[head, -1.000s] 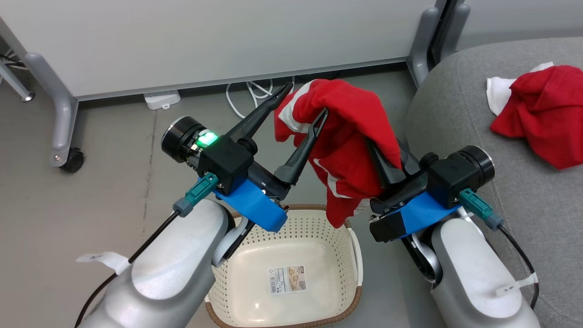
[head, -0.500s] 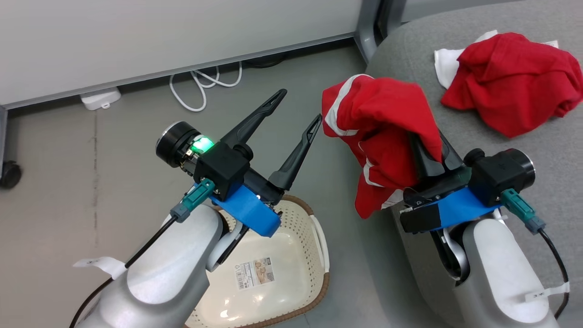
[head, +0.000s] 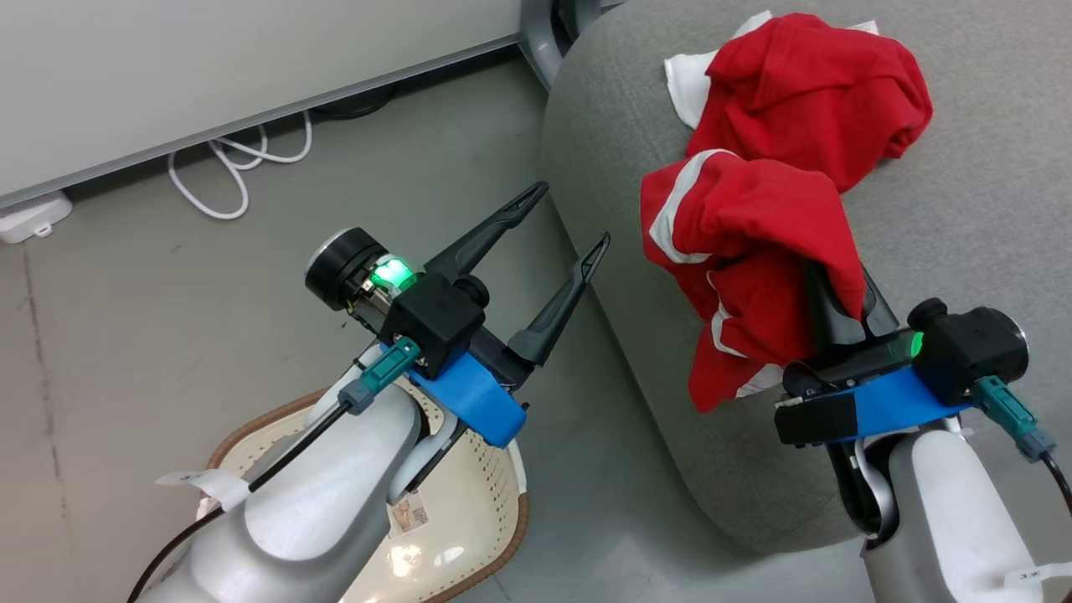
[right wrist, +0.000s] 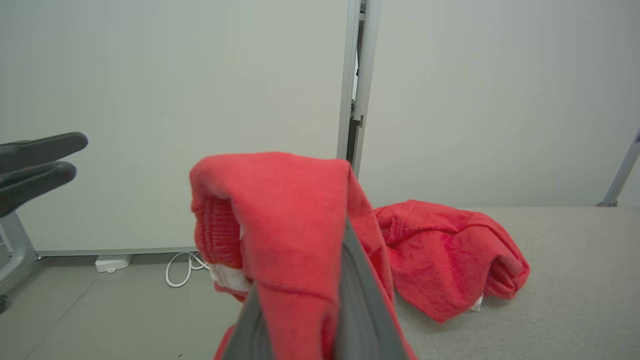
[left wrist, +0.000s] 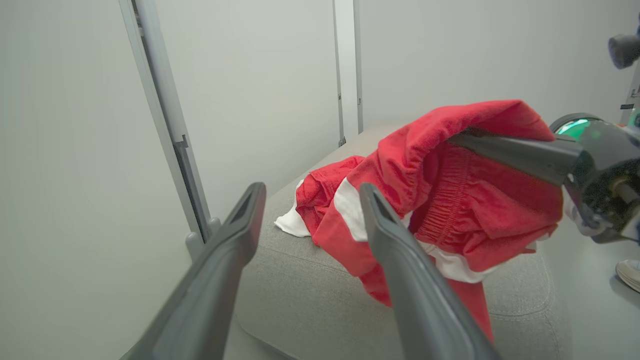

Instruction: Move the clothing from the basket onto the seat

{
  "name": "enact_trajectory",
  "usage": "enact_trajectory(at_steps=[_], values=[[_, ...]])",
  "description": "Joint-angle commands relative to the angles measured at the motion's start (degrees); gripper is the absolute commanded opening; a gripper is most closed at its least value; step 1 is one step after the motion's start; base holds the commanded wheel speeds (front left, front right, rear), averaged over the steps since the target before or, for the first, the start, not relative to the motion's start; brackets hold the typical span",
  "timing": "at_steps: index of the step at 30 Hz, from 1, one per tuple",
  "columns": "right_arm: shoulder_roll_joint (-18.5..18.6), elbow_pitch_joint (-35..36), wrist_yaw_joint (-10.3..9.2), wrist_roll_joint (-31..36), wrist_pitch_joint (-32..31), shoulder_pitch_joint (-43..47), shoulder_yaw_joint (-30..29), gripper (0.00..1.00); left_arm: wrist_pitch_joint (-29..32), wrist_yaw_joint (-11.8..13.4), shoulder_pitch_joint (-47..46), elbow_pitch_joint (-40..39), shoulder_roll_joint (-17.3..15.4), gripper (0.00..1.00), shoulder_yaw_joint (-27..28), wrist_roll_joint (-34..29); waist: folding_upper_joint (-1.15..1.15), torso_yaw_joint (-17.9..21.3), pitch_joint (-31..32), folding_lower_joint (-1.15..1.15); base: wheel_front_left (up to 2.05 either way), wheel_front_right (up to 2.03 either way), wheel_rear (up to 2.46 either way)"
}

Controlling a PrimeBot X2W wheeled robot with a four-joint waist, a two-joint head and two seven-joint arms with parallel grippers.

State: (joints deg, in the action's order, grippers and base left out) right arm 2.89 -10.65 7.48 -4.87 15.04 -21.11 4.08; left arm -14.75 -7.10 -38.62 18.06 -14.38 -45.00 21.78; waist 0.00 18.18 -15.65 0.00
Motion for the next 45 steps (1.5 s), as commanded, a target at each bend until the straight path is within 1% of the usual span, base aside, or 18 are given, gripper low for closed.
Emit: enact_trajectory(at_steps=[1, 7, 11, 14, 22, 26, 30, 34, 37, 40, 45], values=[[0.0, 0.4, 0.03, -0.3, 0.2, 0.9, -0.4, 0.00, 0.2, -0.3, -0.7, 0.2, -0.4, 1.00, -0.3, 0.2, 0.00, 1.9, -0.3, 0.00, 0.00, 0.00, 0.00], [0.0, 1.1, 0.03, -1.0, 0.2, 2.6, -1.6, 0.00, 0.5, -0.4, -1.3, 0.3, -0.3, 1.00, -2.0, 0.6, 0.00, 4.7, -0.4, 0.00, 0.00, 0.00, 0.00], [0.0, 1.6, 0.03, -1.4, 0.2, 3.3, -2.0, 0.00, 0.6, -0.4, -1.6, 0.4, -0.2, 1.00, -2.7, 0.8, 0.00, 5.6, -0.6, 0.00, 0.00, 0.00, 0.00], [0.0, 2.0, 0.03, -1.3, 0.2, 3.4, -2.4, 0.00, 0.6, -0.4, -1.7, 0.4, -0.2, 1.00, -2.9, 0.9, 0.00, 5.7, -0.9, 0.00, 0.00, 0.00, 0.00], [0.0, 5.0, 0.03, 0.0, 0.2, 0.1, -3.7, 0.00, 0.6, 0.0, -2.8, 0.0, -0.9, 1.00, -2.5, 1.2, 0.00, 4.0, -2.6, 0.00, 0.00, 0.00, 0.00], [0.0, 7.3, 0.03, 1.3, 0.2, -4.7, -5.8, 0.00, 0.9, 0.3, -3.5, -0.9, -1.7, 1.00, -2.3, 0.9, 0.00, 2.9, -4.9, 0.00, 0.00, 0.00, 0.00], [0.0, 9.2, 0.03, 2.8, 0.2, -11.5, -9.0, 0.00, 1.4, 0.3, -4.7, -1.9, -2.7, 1.00, -2.2, 0.4, 0.00, 1.5, -8.2, 0.00, 0.00, 0.00, 0.00], [0.1, 10.4, 0.03, 4.3, 0.2, -19.3, -13.6, 0.00, 2.2, 0.5, -6.0, -3.2, -3.4, 1.00, -2.1, 0.0, 0.00, 0.2, -12.4, 0.00, 0.00, 0.00, 0.00], [0.9, 10.9, 0.03, 5.3, 0.2, -24.1, -17.0, 0.00, 2.7, 0.4, -7.1, -4.2, -4.1, 1.00, -2.5, -0.5, 0.00, -0.9, -15.5, 0.00, 0.00, 0.00, 0.00], [3.0, 11.2, 0.02, 5.5, 0.2, -29.0, -20.0, 0.00, 3.3, 0.3, -8.3, -5.1, -4.5, 1.00, -2.8, -0.9, 0.00, -1.9, -18.7, 0.00, 0.00, 0.00, 0.00], [8.2, 8.5, 0.02, 5.8, 0.2, -34.1, -25.9, 0.00, 3.8, 0.2, -10.4, -6.1, -4.6, 1.00, -3.5, -1.6, 0.00, -4.2, -22.8, 0.00, 0.00, 0.00, 0.00]])
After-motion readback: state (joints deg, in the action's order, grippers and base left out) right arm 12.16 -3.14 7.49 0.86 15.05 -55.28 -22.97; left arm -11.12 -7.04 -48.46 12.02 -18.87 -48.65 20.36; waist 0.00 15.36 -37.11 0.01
